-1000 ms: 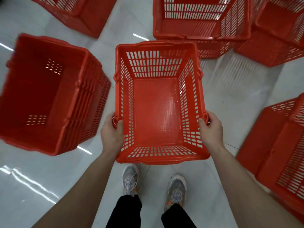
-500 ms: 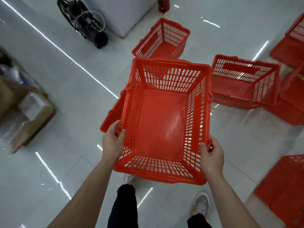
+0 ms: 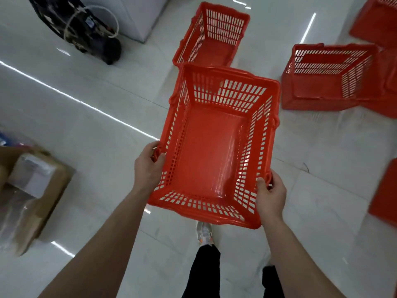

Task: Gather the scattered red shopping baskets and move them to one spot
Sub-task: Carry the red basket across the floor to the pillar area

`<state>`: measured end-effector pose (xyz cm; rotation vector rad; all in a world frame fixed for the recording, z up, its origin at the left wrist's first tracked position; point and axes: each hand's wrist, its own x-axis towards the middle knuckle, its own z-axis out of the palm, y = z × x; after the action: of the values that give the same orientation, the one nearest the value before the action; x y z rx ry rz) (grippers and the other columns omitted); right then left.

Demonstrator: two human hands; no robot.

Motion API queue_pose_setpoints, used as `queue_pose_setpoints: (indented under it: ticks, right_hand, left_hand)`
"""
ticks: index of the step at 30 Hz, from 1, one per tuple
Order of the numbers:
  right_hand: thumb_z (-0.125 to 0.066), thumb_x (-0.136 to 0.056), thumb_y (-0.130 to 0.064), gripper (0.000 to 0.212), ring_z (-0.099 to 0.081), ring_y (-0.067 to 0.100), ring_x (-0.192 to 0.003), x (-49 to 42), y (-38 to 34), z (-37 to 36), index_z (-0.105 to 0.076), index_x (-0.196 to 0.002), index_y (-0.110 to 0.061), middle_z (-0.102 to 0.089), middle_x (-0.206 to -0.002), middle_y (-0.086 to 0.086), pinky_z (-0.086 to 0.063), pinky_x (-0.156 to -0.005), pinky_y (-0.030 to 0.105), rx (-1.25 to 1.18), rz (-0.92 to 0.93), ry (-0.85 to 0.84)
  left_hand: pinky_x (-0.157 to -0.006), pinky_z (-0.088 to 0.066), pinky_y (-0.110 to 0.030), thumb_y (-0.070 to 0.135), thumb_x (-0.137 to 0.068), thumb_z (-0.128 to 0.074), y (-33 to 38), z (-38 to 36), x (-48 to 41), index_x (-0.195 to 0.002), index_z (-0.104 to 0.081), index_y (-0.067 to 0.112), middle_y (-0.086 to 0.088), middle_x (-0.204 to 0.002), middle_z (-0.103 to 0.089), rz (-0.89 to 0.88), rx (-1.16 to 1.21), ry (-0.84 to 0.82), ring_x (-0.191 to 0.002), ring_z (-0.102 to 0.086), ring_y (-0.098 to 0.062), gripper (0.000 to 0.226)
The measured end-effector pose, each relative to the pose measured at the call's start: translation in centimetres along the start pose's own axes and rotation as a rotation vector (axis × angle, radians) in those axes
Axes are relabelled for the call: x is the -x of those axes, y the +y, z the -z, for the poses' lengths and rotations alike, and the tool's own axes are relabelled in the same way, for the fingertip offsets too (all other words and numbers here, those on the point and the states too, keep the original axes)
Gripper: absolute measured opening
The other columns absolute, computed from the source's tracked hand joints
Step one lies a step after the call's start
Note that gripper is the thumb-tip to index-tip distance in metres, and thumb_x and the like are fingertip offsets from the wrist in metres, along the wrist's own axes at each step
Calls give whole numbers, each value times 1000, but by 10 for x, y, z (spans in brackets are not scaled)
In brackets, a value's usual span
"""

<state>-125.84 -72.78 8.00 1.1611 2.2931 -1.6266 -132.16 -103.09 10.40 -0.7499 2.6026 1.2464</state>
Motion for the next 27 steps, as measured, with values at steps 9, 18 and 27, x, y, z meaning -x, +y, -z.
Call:
queue_pose_setpoints:
  ticks: [9,18,27]
  right_hand:
    - [-53,-103,-25,22,-67,2,-89,-27,65,-69,-60,-123,-32,-66,-102,-19,-57,-78,28,42,-53,66]
    - [-63,-95,-27,52,-65,20,-106,-69,106,-76,-48,-145,-21,-62,-129,1,-52,-88,34,236,-145,-162]
    - [-67,-89,-38,64,-54,27,-122,-86,77,74,-47,-146,-16,-52,-138,7,-45,-97,39,438,-77,-167]
  left_hand:
    - [-79,-58,-37,36,-93,-57,-87,-50,-56,-118,-49,54,29,-92,-64,3,-28,-57,-84,-67,-3,32]
    - [-97,-41,-38,44,-85,-63,-110,-88,-48,-147,-34,35,9,-141,-51,-63,-200,-114,-122,-48,-11,69]
    - [-107,-38,-40,43,-89,-68,5,-155,54,-149,-41,19,-7,-148,-47,-95,-352,-438,-132,-47,-24,71]
